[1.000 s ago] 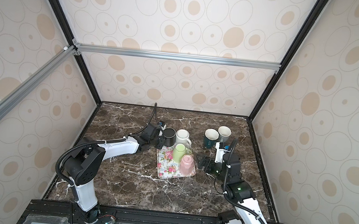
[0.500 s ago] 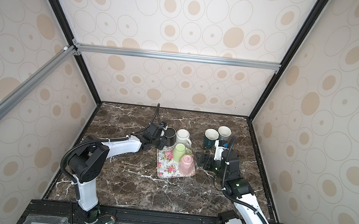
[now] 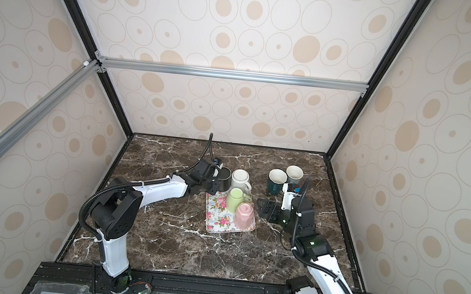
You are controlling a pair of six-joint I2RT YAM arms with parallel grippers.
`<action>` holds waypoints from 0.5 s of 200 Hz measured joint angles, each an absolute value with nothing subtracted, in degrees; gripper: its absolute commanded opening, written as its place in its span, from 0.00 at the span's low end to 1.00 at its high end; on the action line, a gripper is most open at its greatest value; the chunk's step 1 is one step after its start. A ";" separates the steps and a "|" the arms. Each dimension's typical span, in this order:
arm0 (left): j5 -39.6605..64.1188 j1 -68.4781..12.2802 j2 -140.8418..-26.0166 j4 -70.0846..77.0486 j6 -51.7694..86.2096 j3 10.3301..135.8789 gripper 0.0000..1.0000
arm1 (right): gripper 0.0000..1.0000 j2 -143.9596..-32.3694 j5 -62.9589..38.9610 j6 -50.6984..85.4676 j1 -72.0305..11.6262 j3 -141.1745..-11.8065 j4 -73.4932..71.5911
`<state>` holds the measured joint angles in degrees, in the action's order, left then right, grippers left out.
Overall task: Turn the mug right side up
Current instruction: Pick up the mug from the tray.
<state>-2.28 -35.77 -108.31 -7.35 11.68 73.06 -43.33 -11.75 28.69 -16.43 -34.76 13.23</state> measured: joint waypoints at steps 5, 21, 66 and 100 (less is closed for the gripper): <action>-2.33 -35.83 -108.51 -7.81 11.66 73.45 0.28 | 0.93 -43.29 -11.75 28.67 -16.43 -34.76 13.23; -2.79 -36.07 -109.16 -9.19 11.42 74.48 0.28 | 0.93 -43.20 -11.75 28.69 -16.43 -34.76 13.23; -5.37 -36.84 -111.57 -12.73 10.57 77.19 0.24 | 0.93 -42.92 -11.73 28.69 -16.43 -34.70 13.23; -6.66 -37.04 -112.09 -14.35 10.41 78.26 0.20 | 0.93 -42.78 -11.73 28.71 -16.43 -34.70 13.26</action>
<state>-6.66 -37.04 -112.09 -14.35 10.41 78.26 -42.78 -11.73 28.71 -16.43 -34.70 13.26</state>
